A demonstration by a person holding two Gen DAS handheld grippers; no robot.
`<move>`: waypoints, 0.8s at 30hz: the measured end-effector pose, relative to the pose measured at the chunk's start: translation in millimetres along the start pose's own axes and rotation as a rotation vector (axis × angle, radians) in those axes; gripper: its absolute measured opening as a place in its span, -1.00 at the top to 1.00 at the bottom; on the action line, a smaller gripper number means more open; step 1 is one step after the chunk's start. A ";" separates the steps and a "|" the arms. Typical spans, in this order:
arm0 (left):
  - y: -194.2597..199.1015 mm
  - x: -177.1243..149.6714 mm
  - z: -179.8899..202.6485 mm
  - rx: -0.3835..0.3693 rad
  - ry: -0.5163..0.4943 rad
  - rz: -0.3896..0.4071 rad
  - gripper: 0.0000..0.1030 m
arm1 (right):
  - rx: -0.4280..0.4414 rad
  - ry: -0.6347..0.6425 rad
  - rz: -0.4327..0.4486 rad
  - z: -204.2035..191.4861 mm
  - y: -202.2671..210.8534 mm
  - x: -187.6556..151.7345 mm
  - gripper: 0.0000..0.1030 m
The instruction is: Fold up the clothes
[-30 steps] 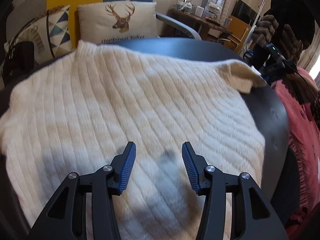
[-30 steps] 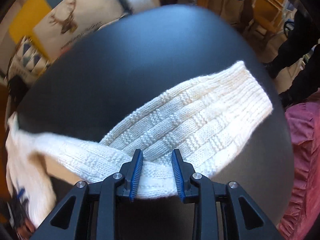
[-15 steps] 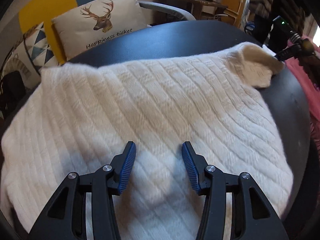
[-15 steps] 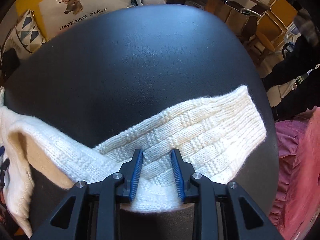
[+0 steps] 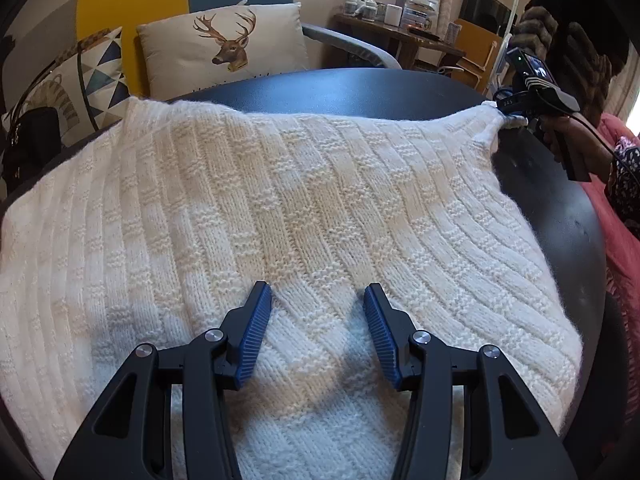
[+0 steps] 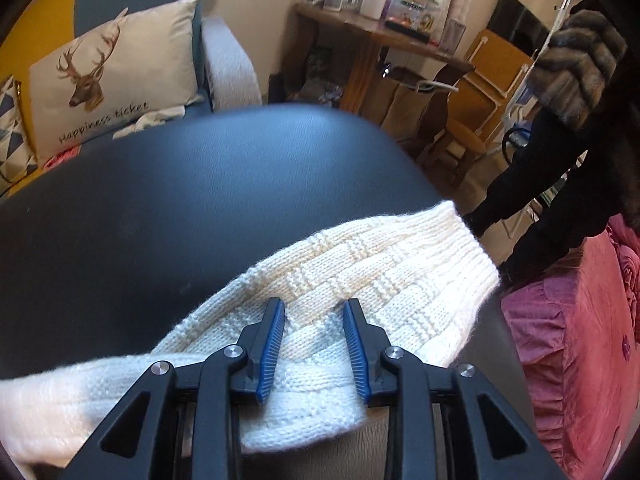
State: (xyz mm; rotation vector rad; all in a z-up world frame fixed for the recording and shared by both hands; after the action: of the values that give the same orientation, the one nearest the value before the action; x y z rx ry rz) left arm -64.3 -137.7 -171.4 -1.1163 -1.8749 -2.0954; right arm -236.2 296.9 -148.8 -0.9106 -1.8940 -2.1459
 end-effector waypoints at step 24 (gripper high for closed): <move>13.8 -15.8 1.3 -0.051 0.031 0.031 0.00 | 0.809 0.198 -0.691 -264.9 73.2 -107.2 0.39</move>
State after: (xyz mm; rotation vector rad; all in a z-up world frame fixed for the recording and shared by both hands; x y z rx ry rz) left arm -45.0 -145.6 -169.5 -1.1091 -1.7883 -2.1424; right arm -205.9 3.4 -148.5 0.1300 -2.8474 -1.3193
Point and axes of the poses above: each gripper's, at about its wrist camera, not at the fingertips, and y roughly against the way its jaws point, z to its right, x to its top, the point moved 7 cm from there along -y, roughly the way its jaws point, and after that the axes turned 13 degrees about -y, right-handed, at the moved point
